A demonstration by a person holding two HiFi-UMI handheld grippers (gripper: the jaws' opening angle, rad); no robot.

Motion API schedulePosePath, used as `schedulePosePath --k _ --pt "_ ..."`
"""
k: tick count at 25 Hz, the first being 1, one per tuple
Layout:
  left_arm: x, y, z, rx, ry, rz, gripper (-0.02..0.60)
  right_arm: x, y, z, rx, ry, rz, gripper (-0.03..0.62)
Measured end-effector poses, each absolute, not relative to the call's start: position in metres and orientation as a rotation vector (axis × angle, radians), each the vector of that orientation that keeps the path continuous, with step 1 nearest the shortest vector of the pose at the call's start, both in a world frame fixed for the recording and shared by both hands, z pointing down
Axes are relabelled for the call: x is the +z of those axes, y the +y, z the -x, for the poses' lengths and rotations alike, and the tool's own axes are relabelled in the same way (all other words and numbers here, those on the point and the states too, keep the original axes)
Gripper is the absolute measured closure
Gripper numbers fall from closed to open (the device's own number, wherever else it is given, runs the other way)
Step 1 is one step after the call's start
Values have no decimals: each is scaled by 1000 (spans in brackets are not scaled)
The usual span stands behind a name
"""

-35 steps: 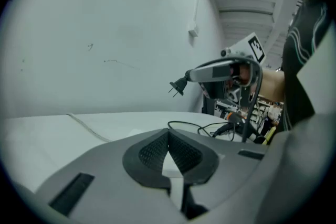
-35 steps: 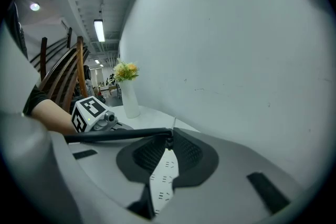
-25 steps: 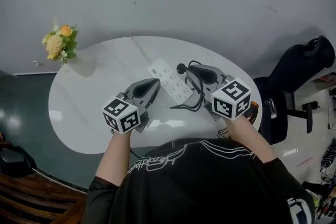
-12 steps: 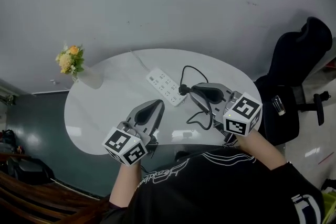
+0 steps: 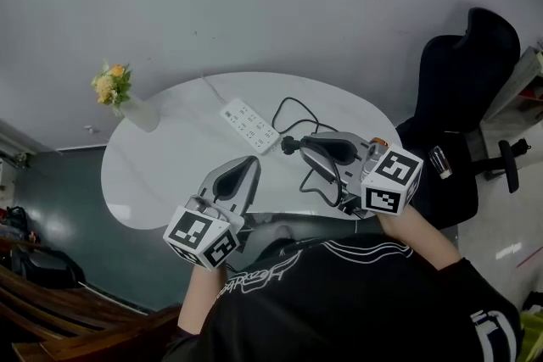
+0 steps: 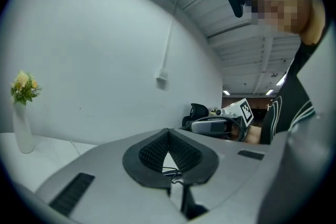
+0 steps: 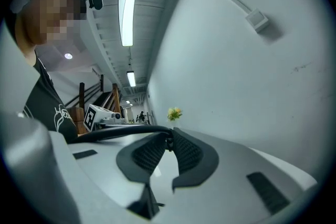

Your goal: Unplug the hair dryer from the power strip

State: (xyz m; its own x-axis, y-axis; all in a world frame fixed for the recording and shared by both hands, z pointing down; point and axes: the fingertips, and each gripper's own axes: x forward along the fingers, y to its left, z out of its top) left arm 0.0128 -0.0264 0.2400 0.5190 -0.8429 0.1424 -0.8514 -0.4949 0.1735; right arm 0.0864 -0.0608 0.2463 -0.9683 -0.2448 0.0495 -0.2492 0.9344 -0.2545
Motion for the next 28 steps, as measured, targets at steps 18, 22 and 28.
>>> schedulePosePath --k 18,22,28 --pt "216 8 -43 53 -1514 -2565 578 230 -29 -107 424 -3139 -293 566" --pt "212 9 -45 60 -1535 -2572 578 227 -26 -106 381 -3150 -271 566" --pt "213 9 -48 89 -1533 -2581 578 228 -29 -109 379 -3159 -270 566"
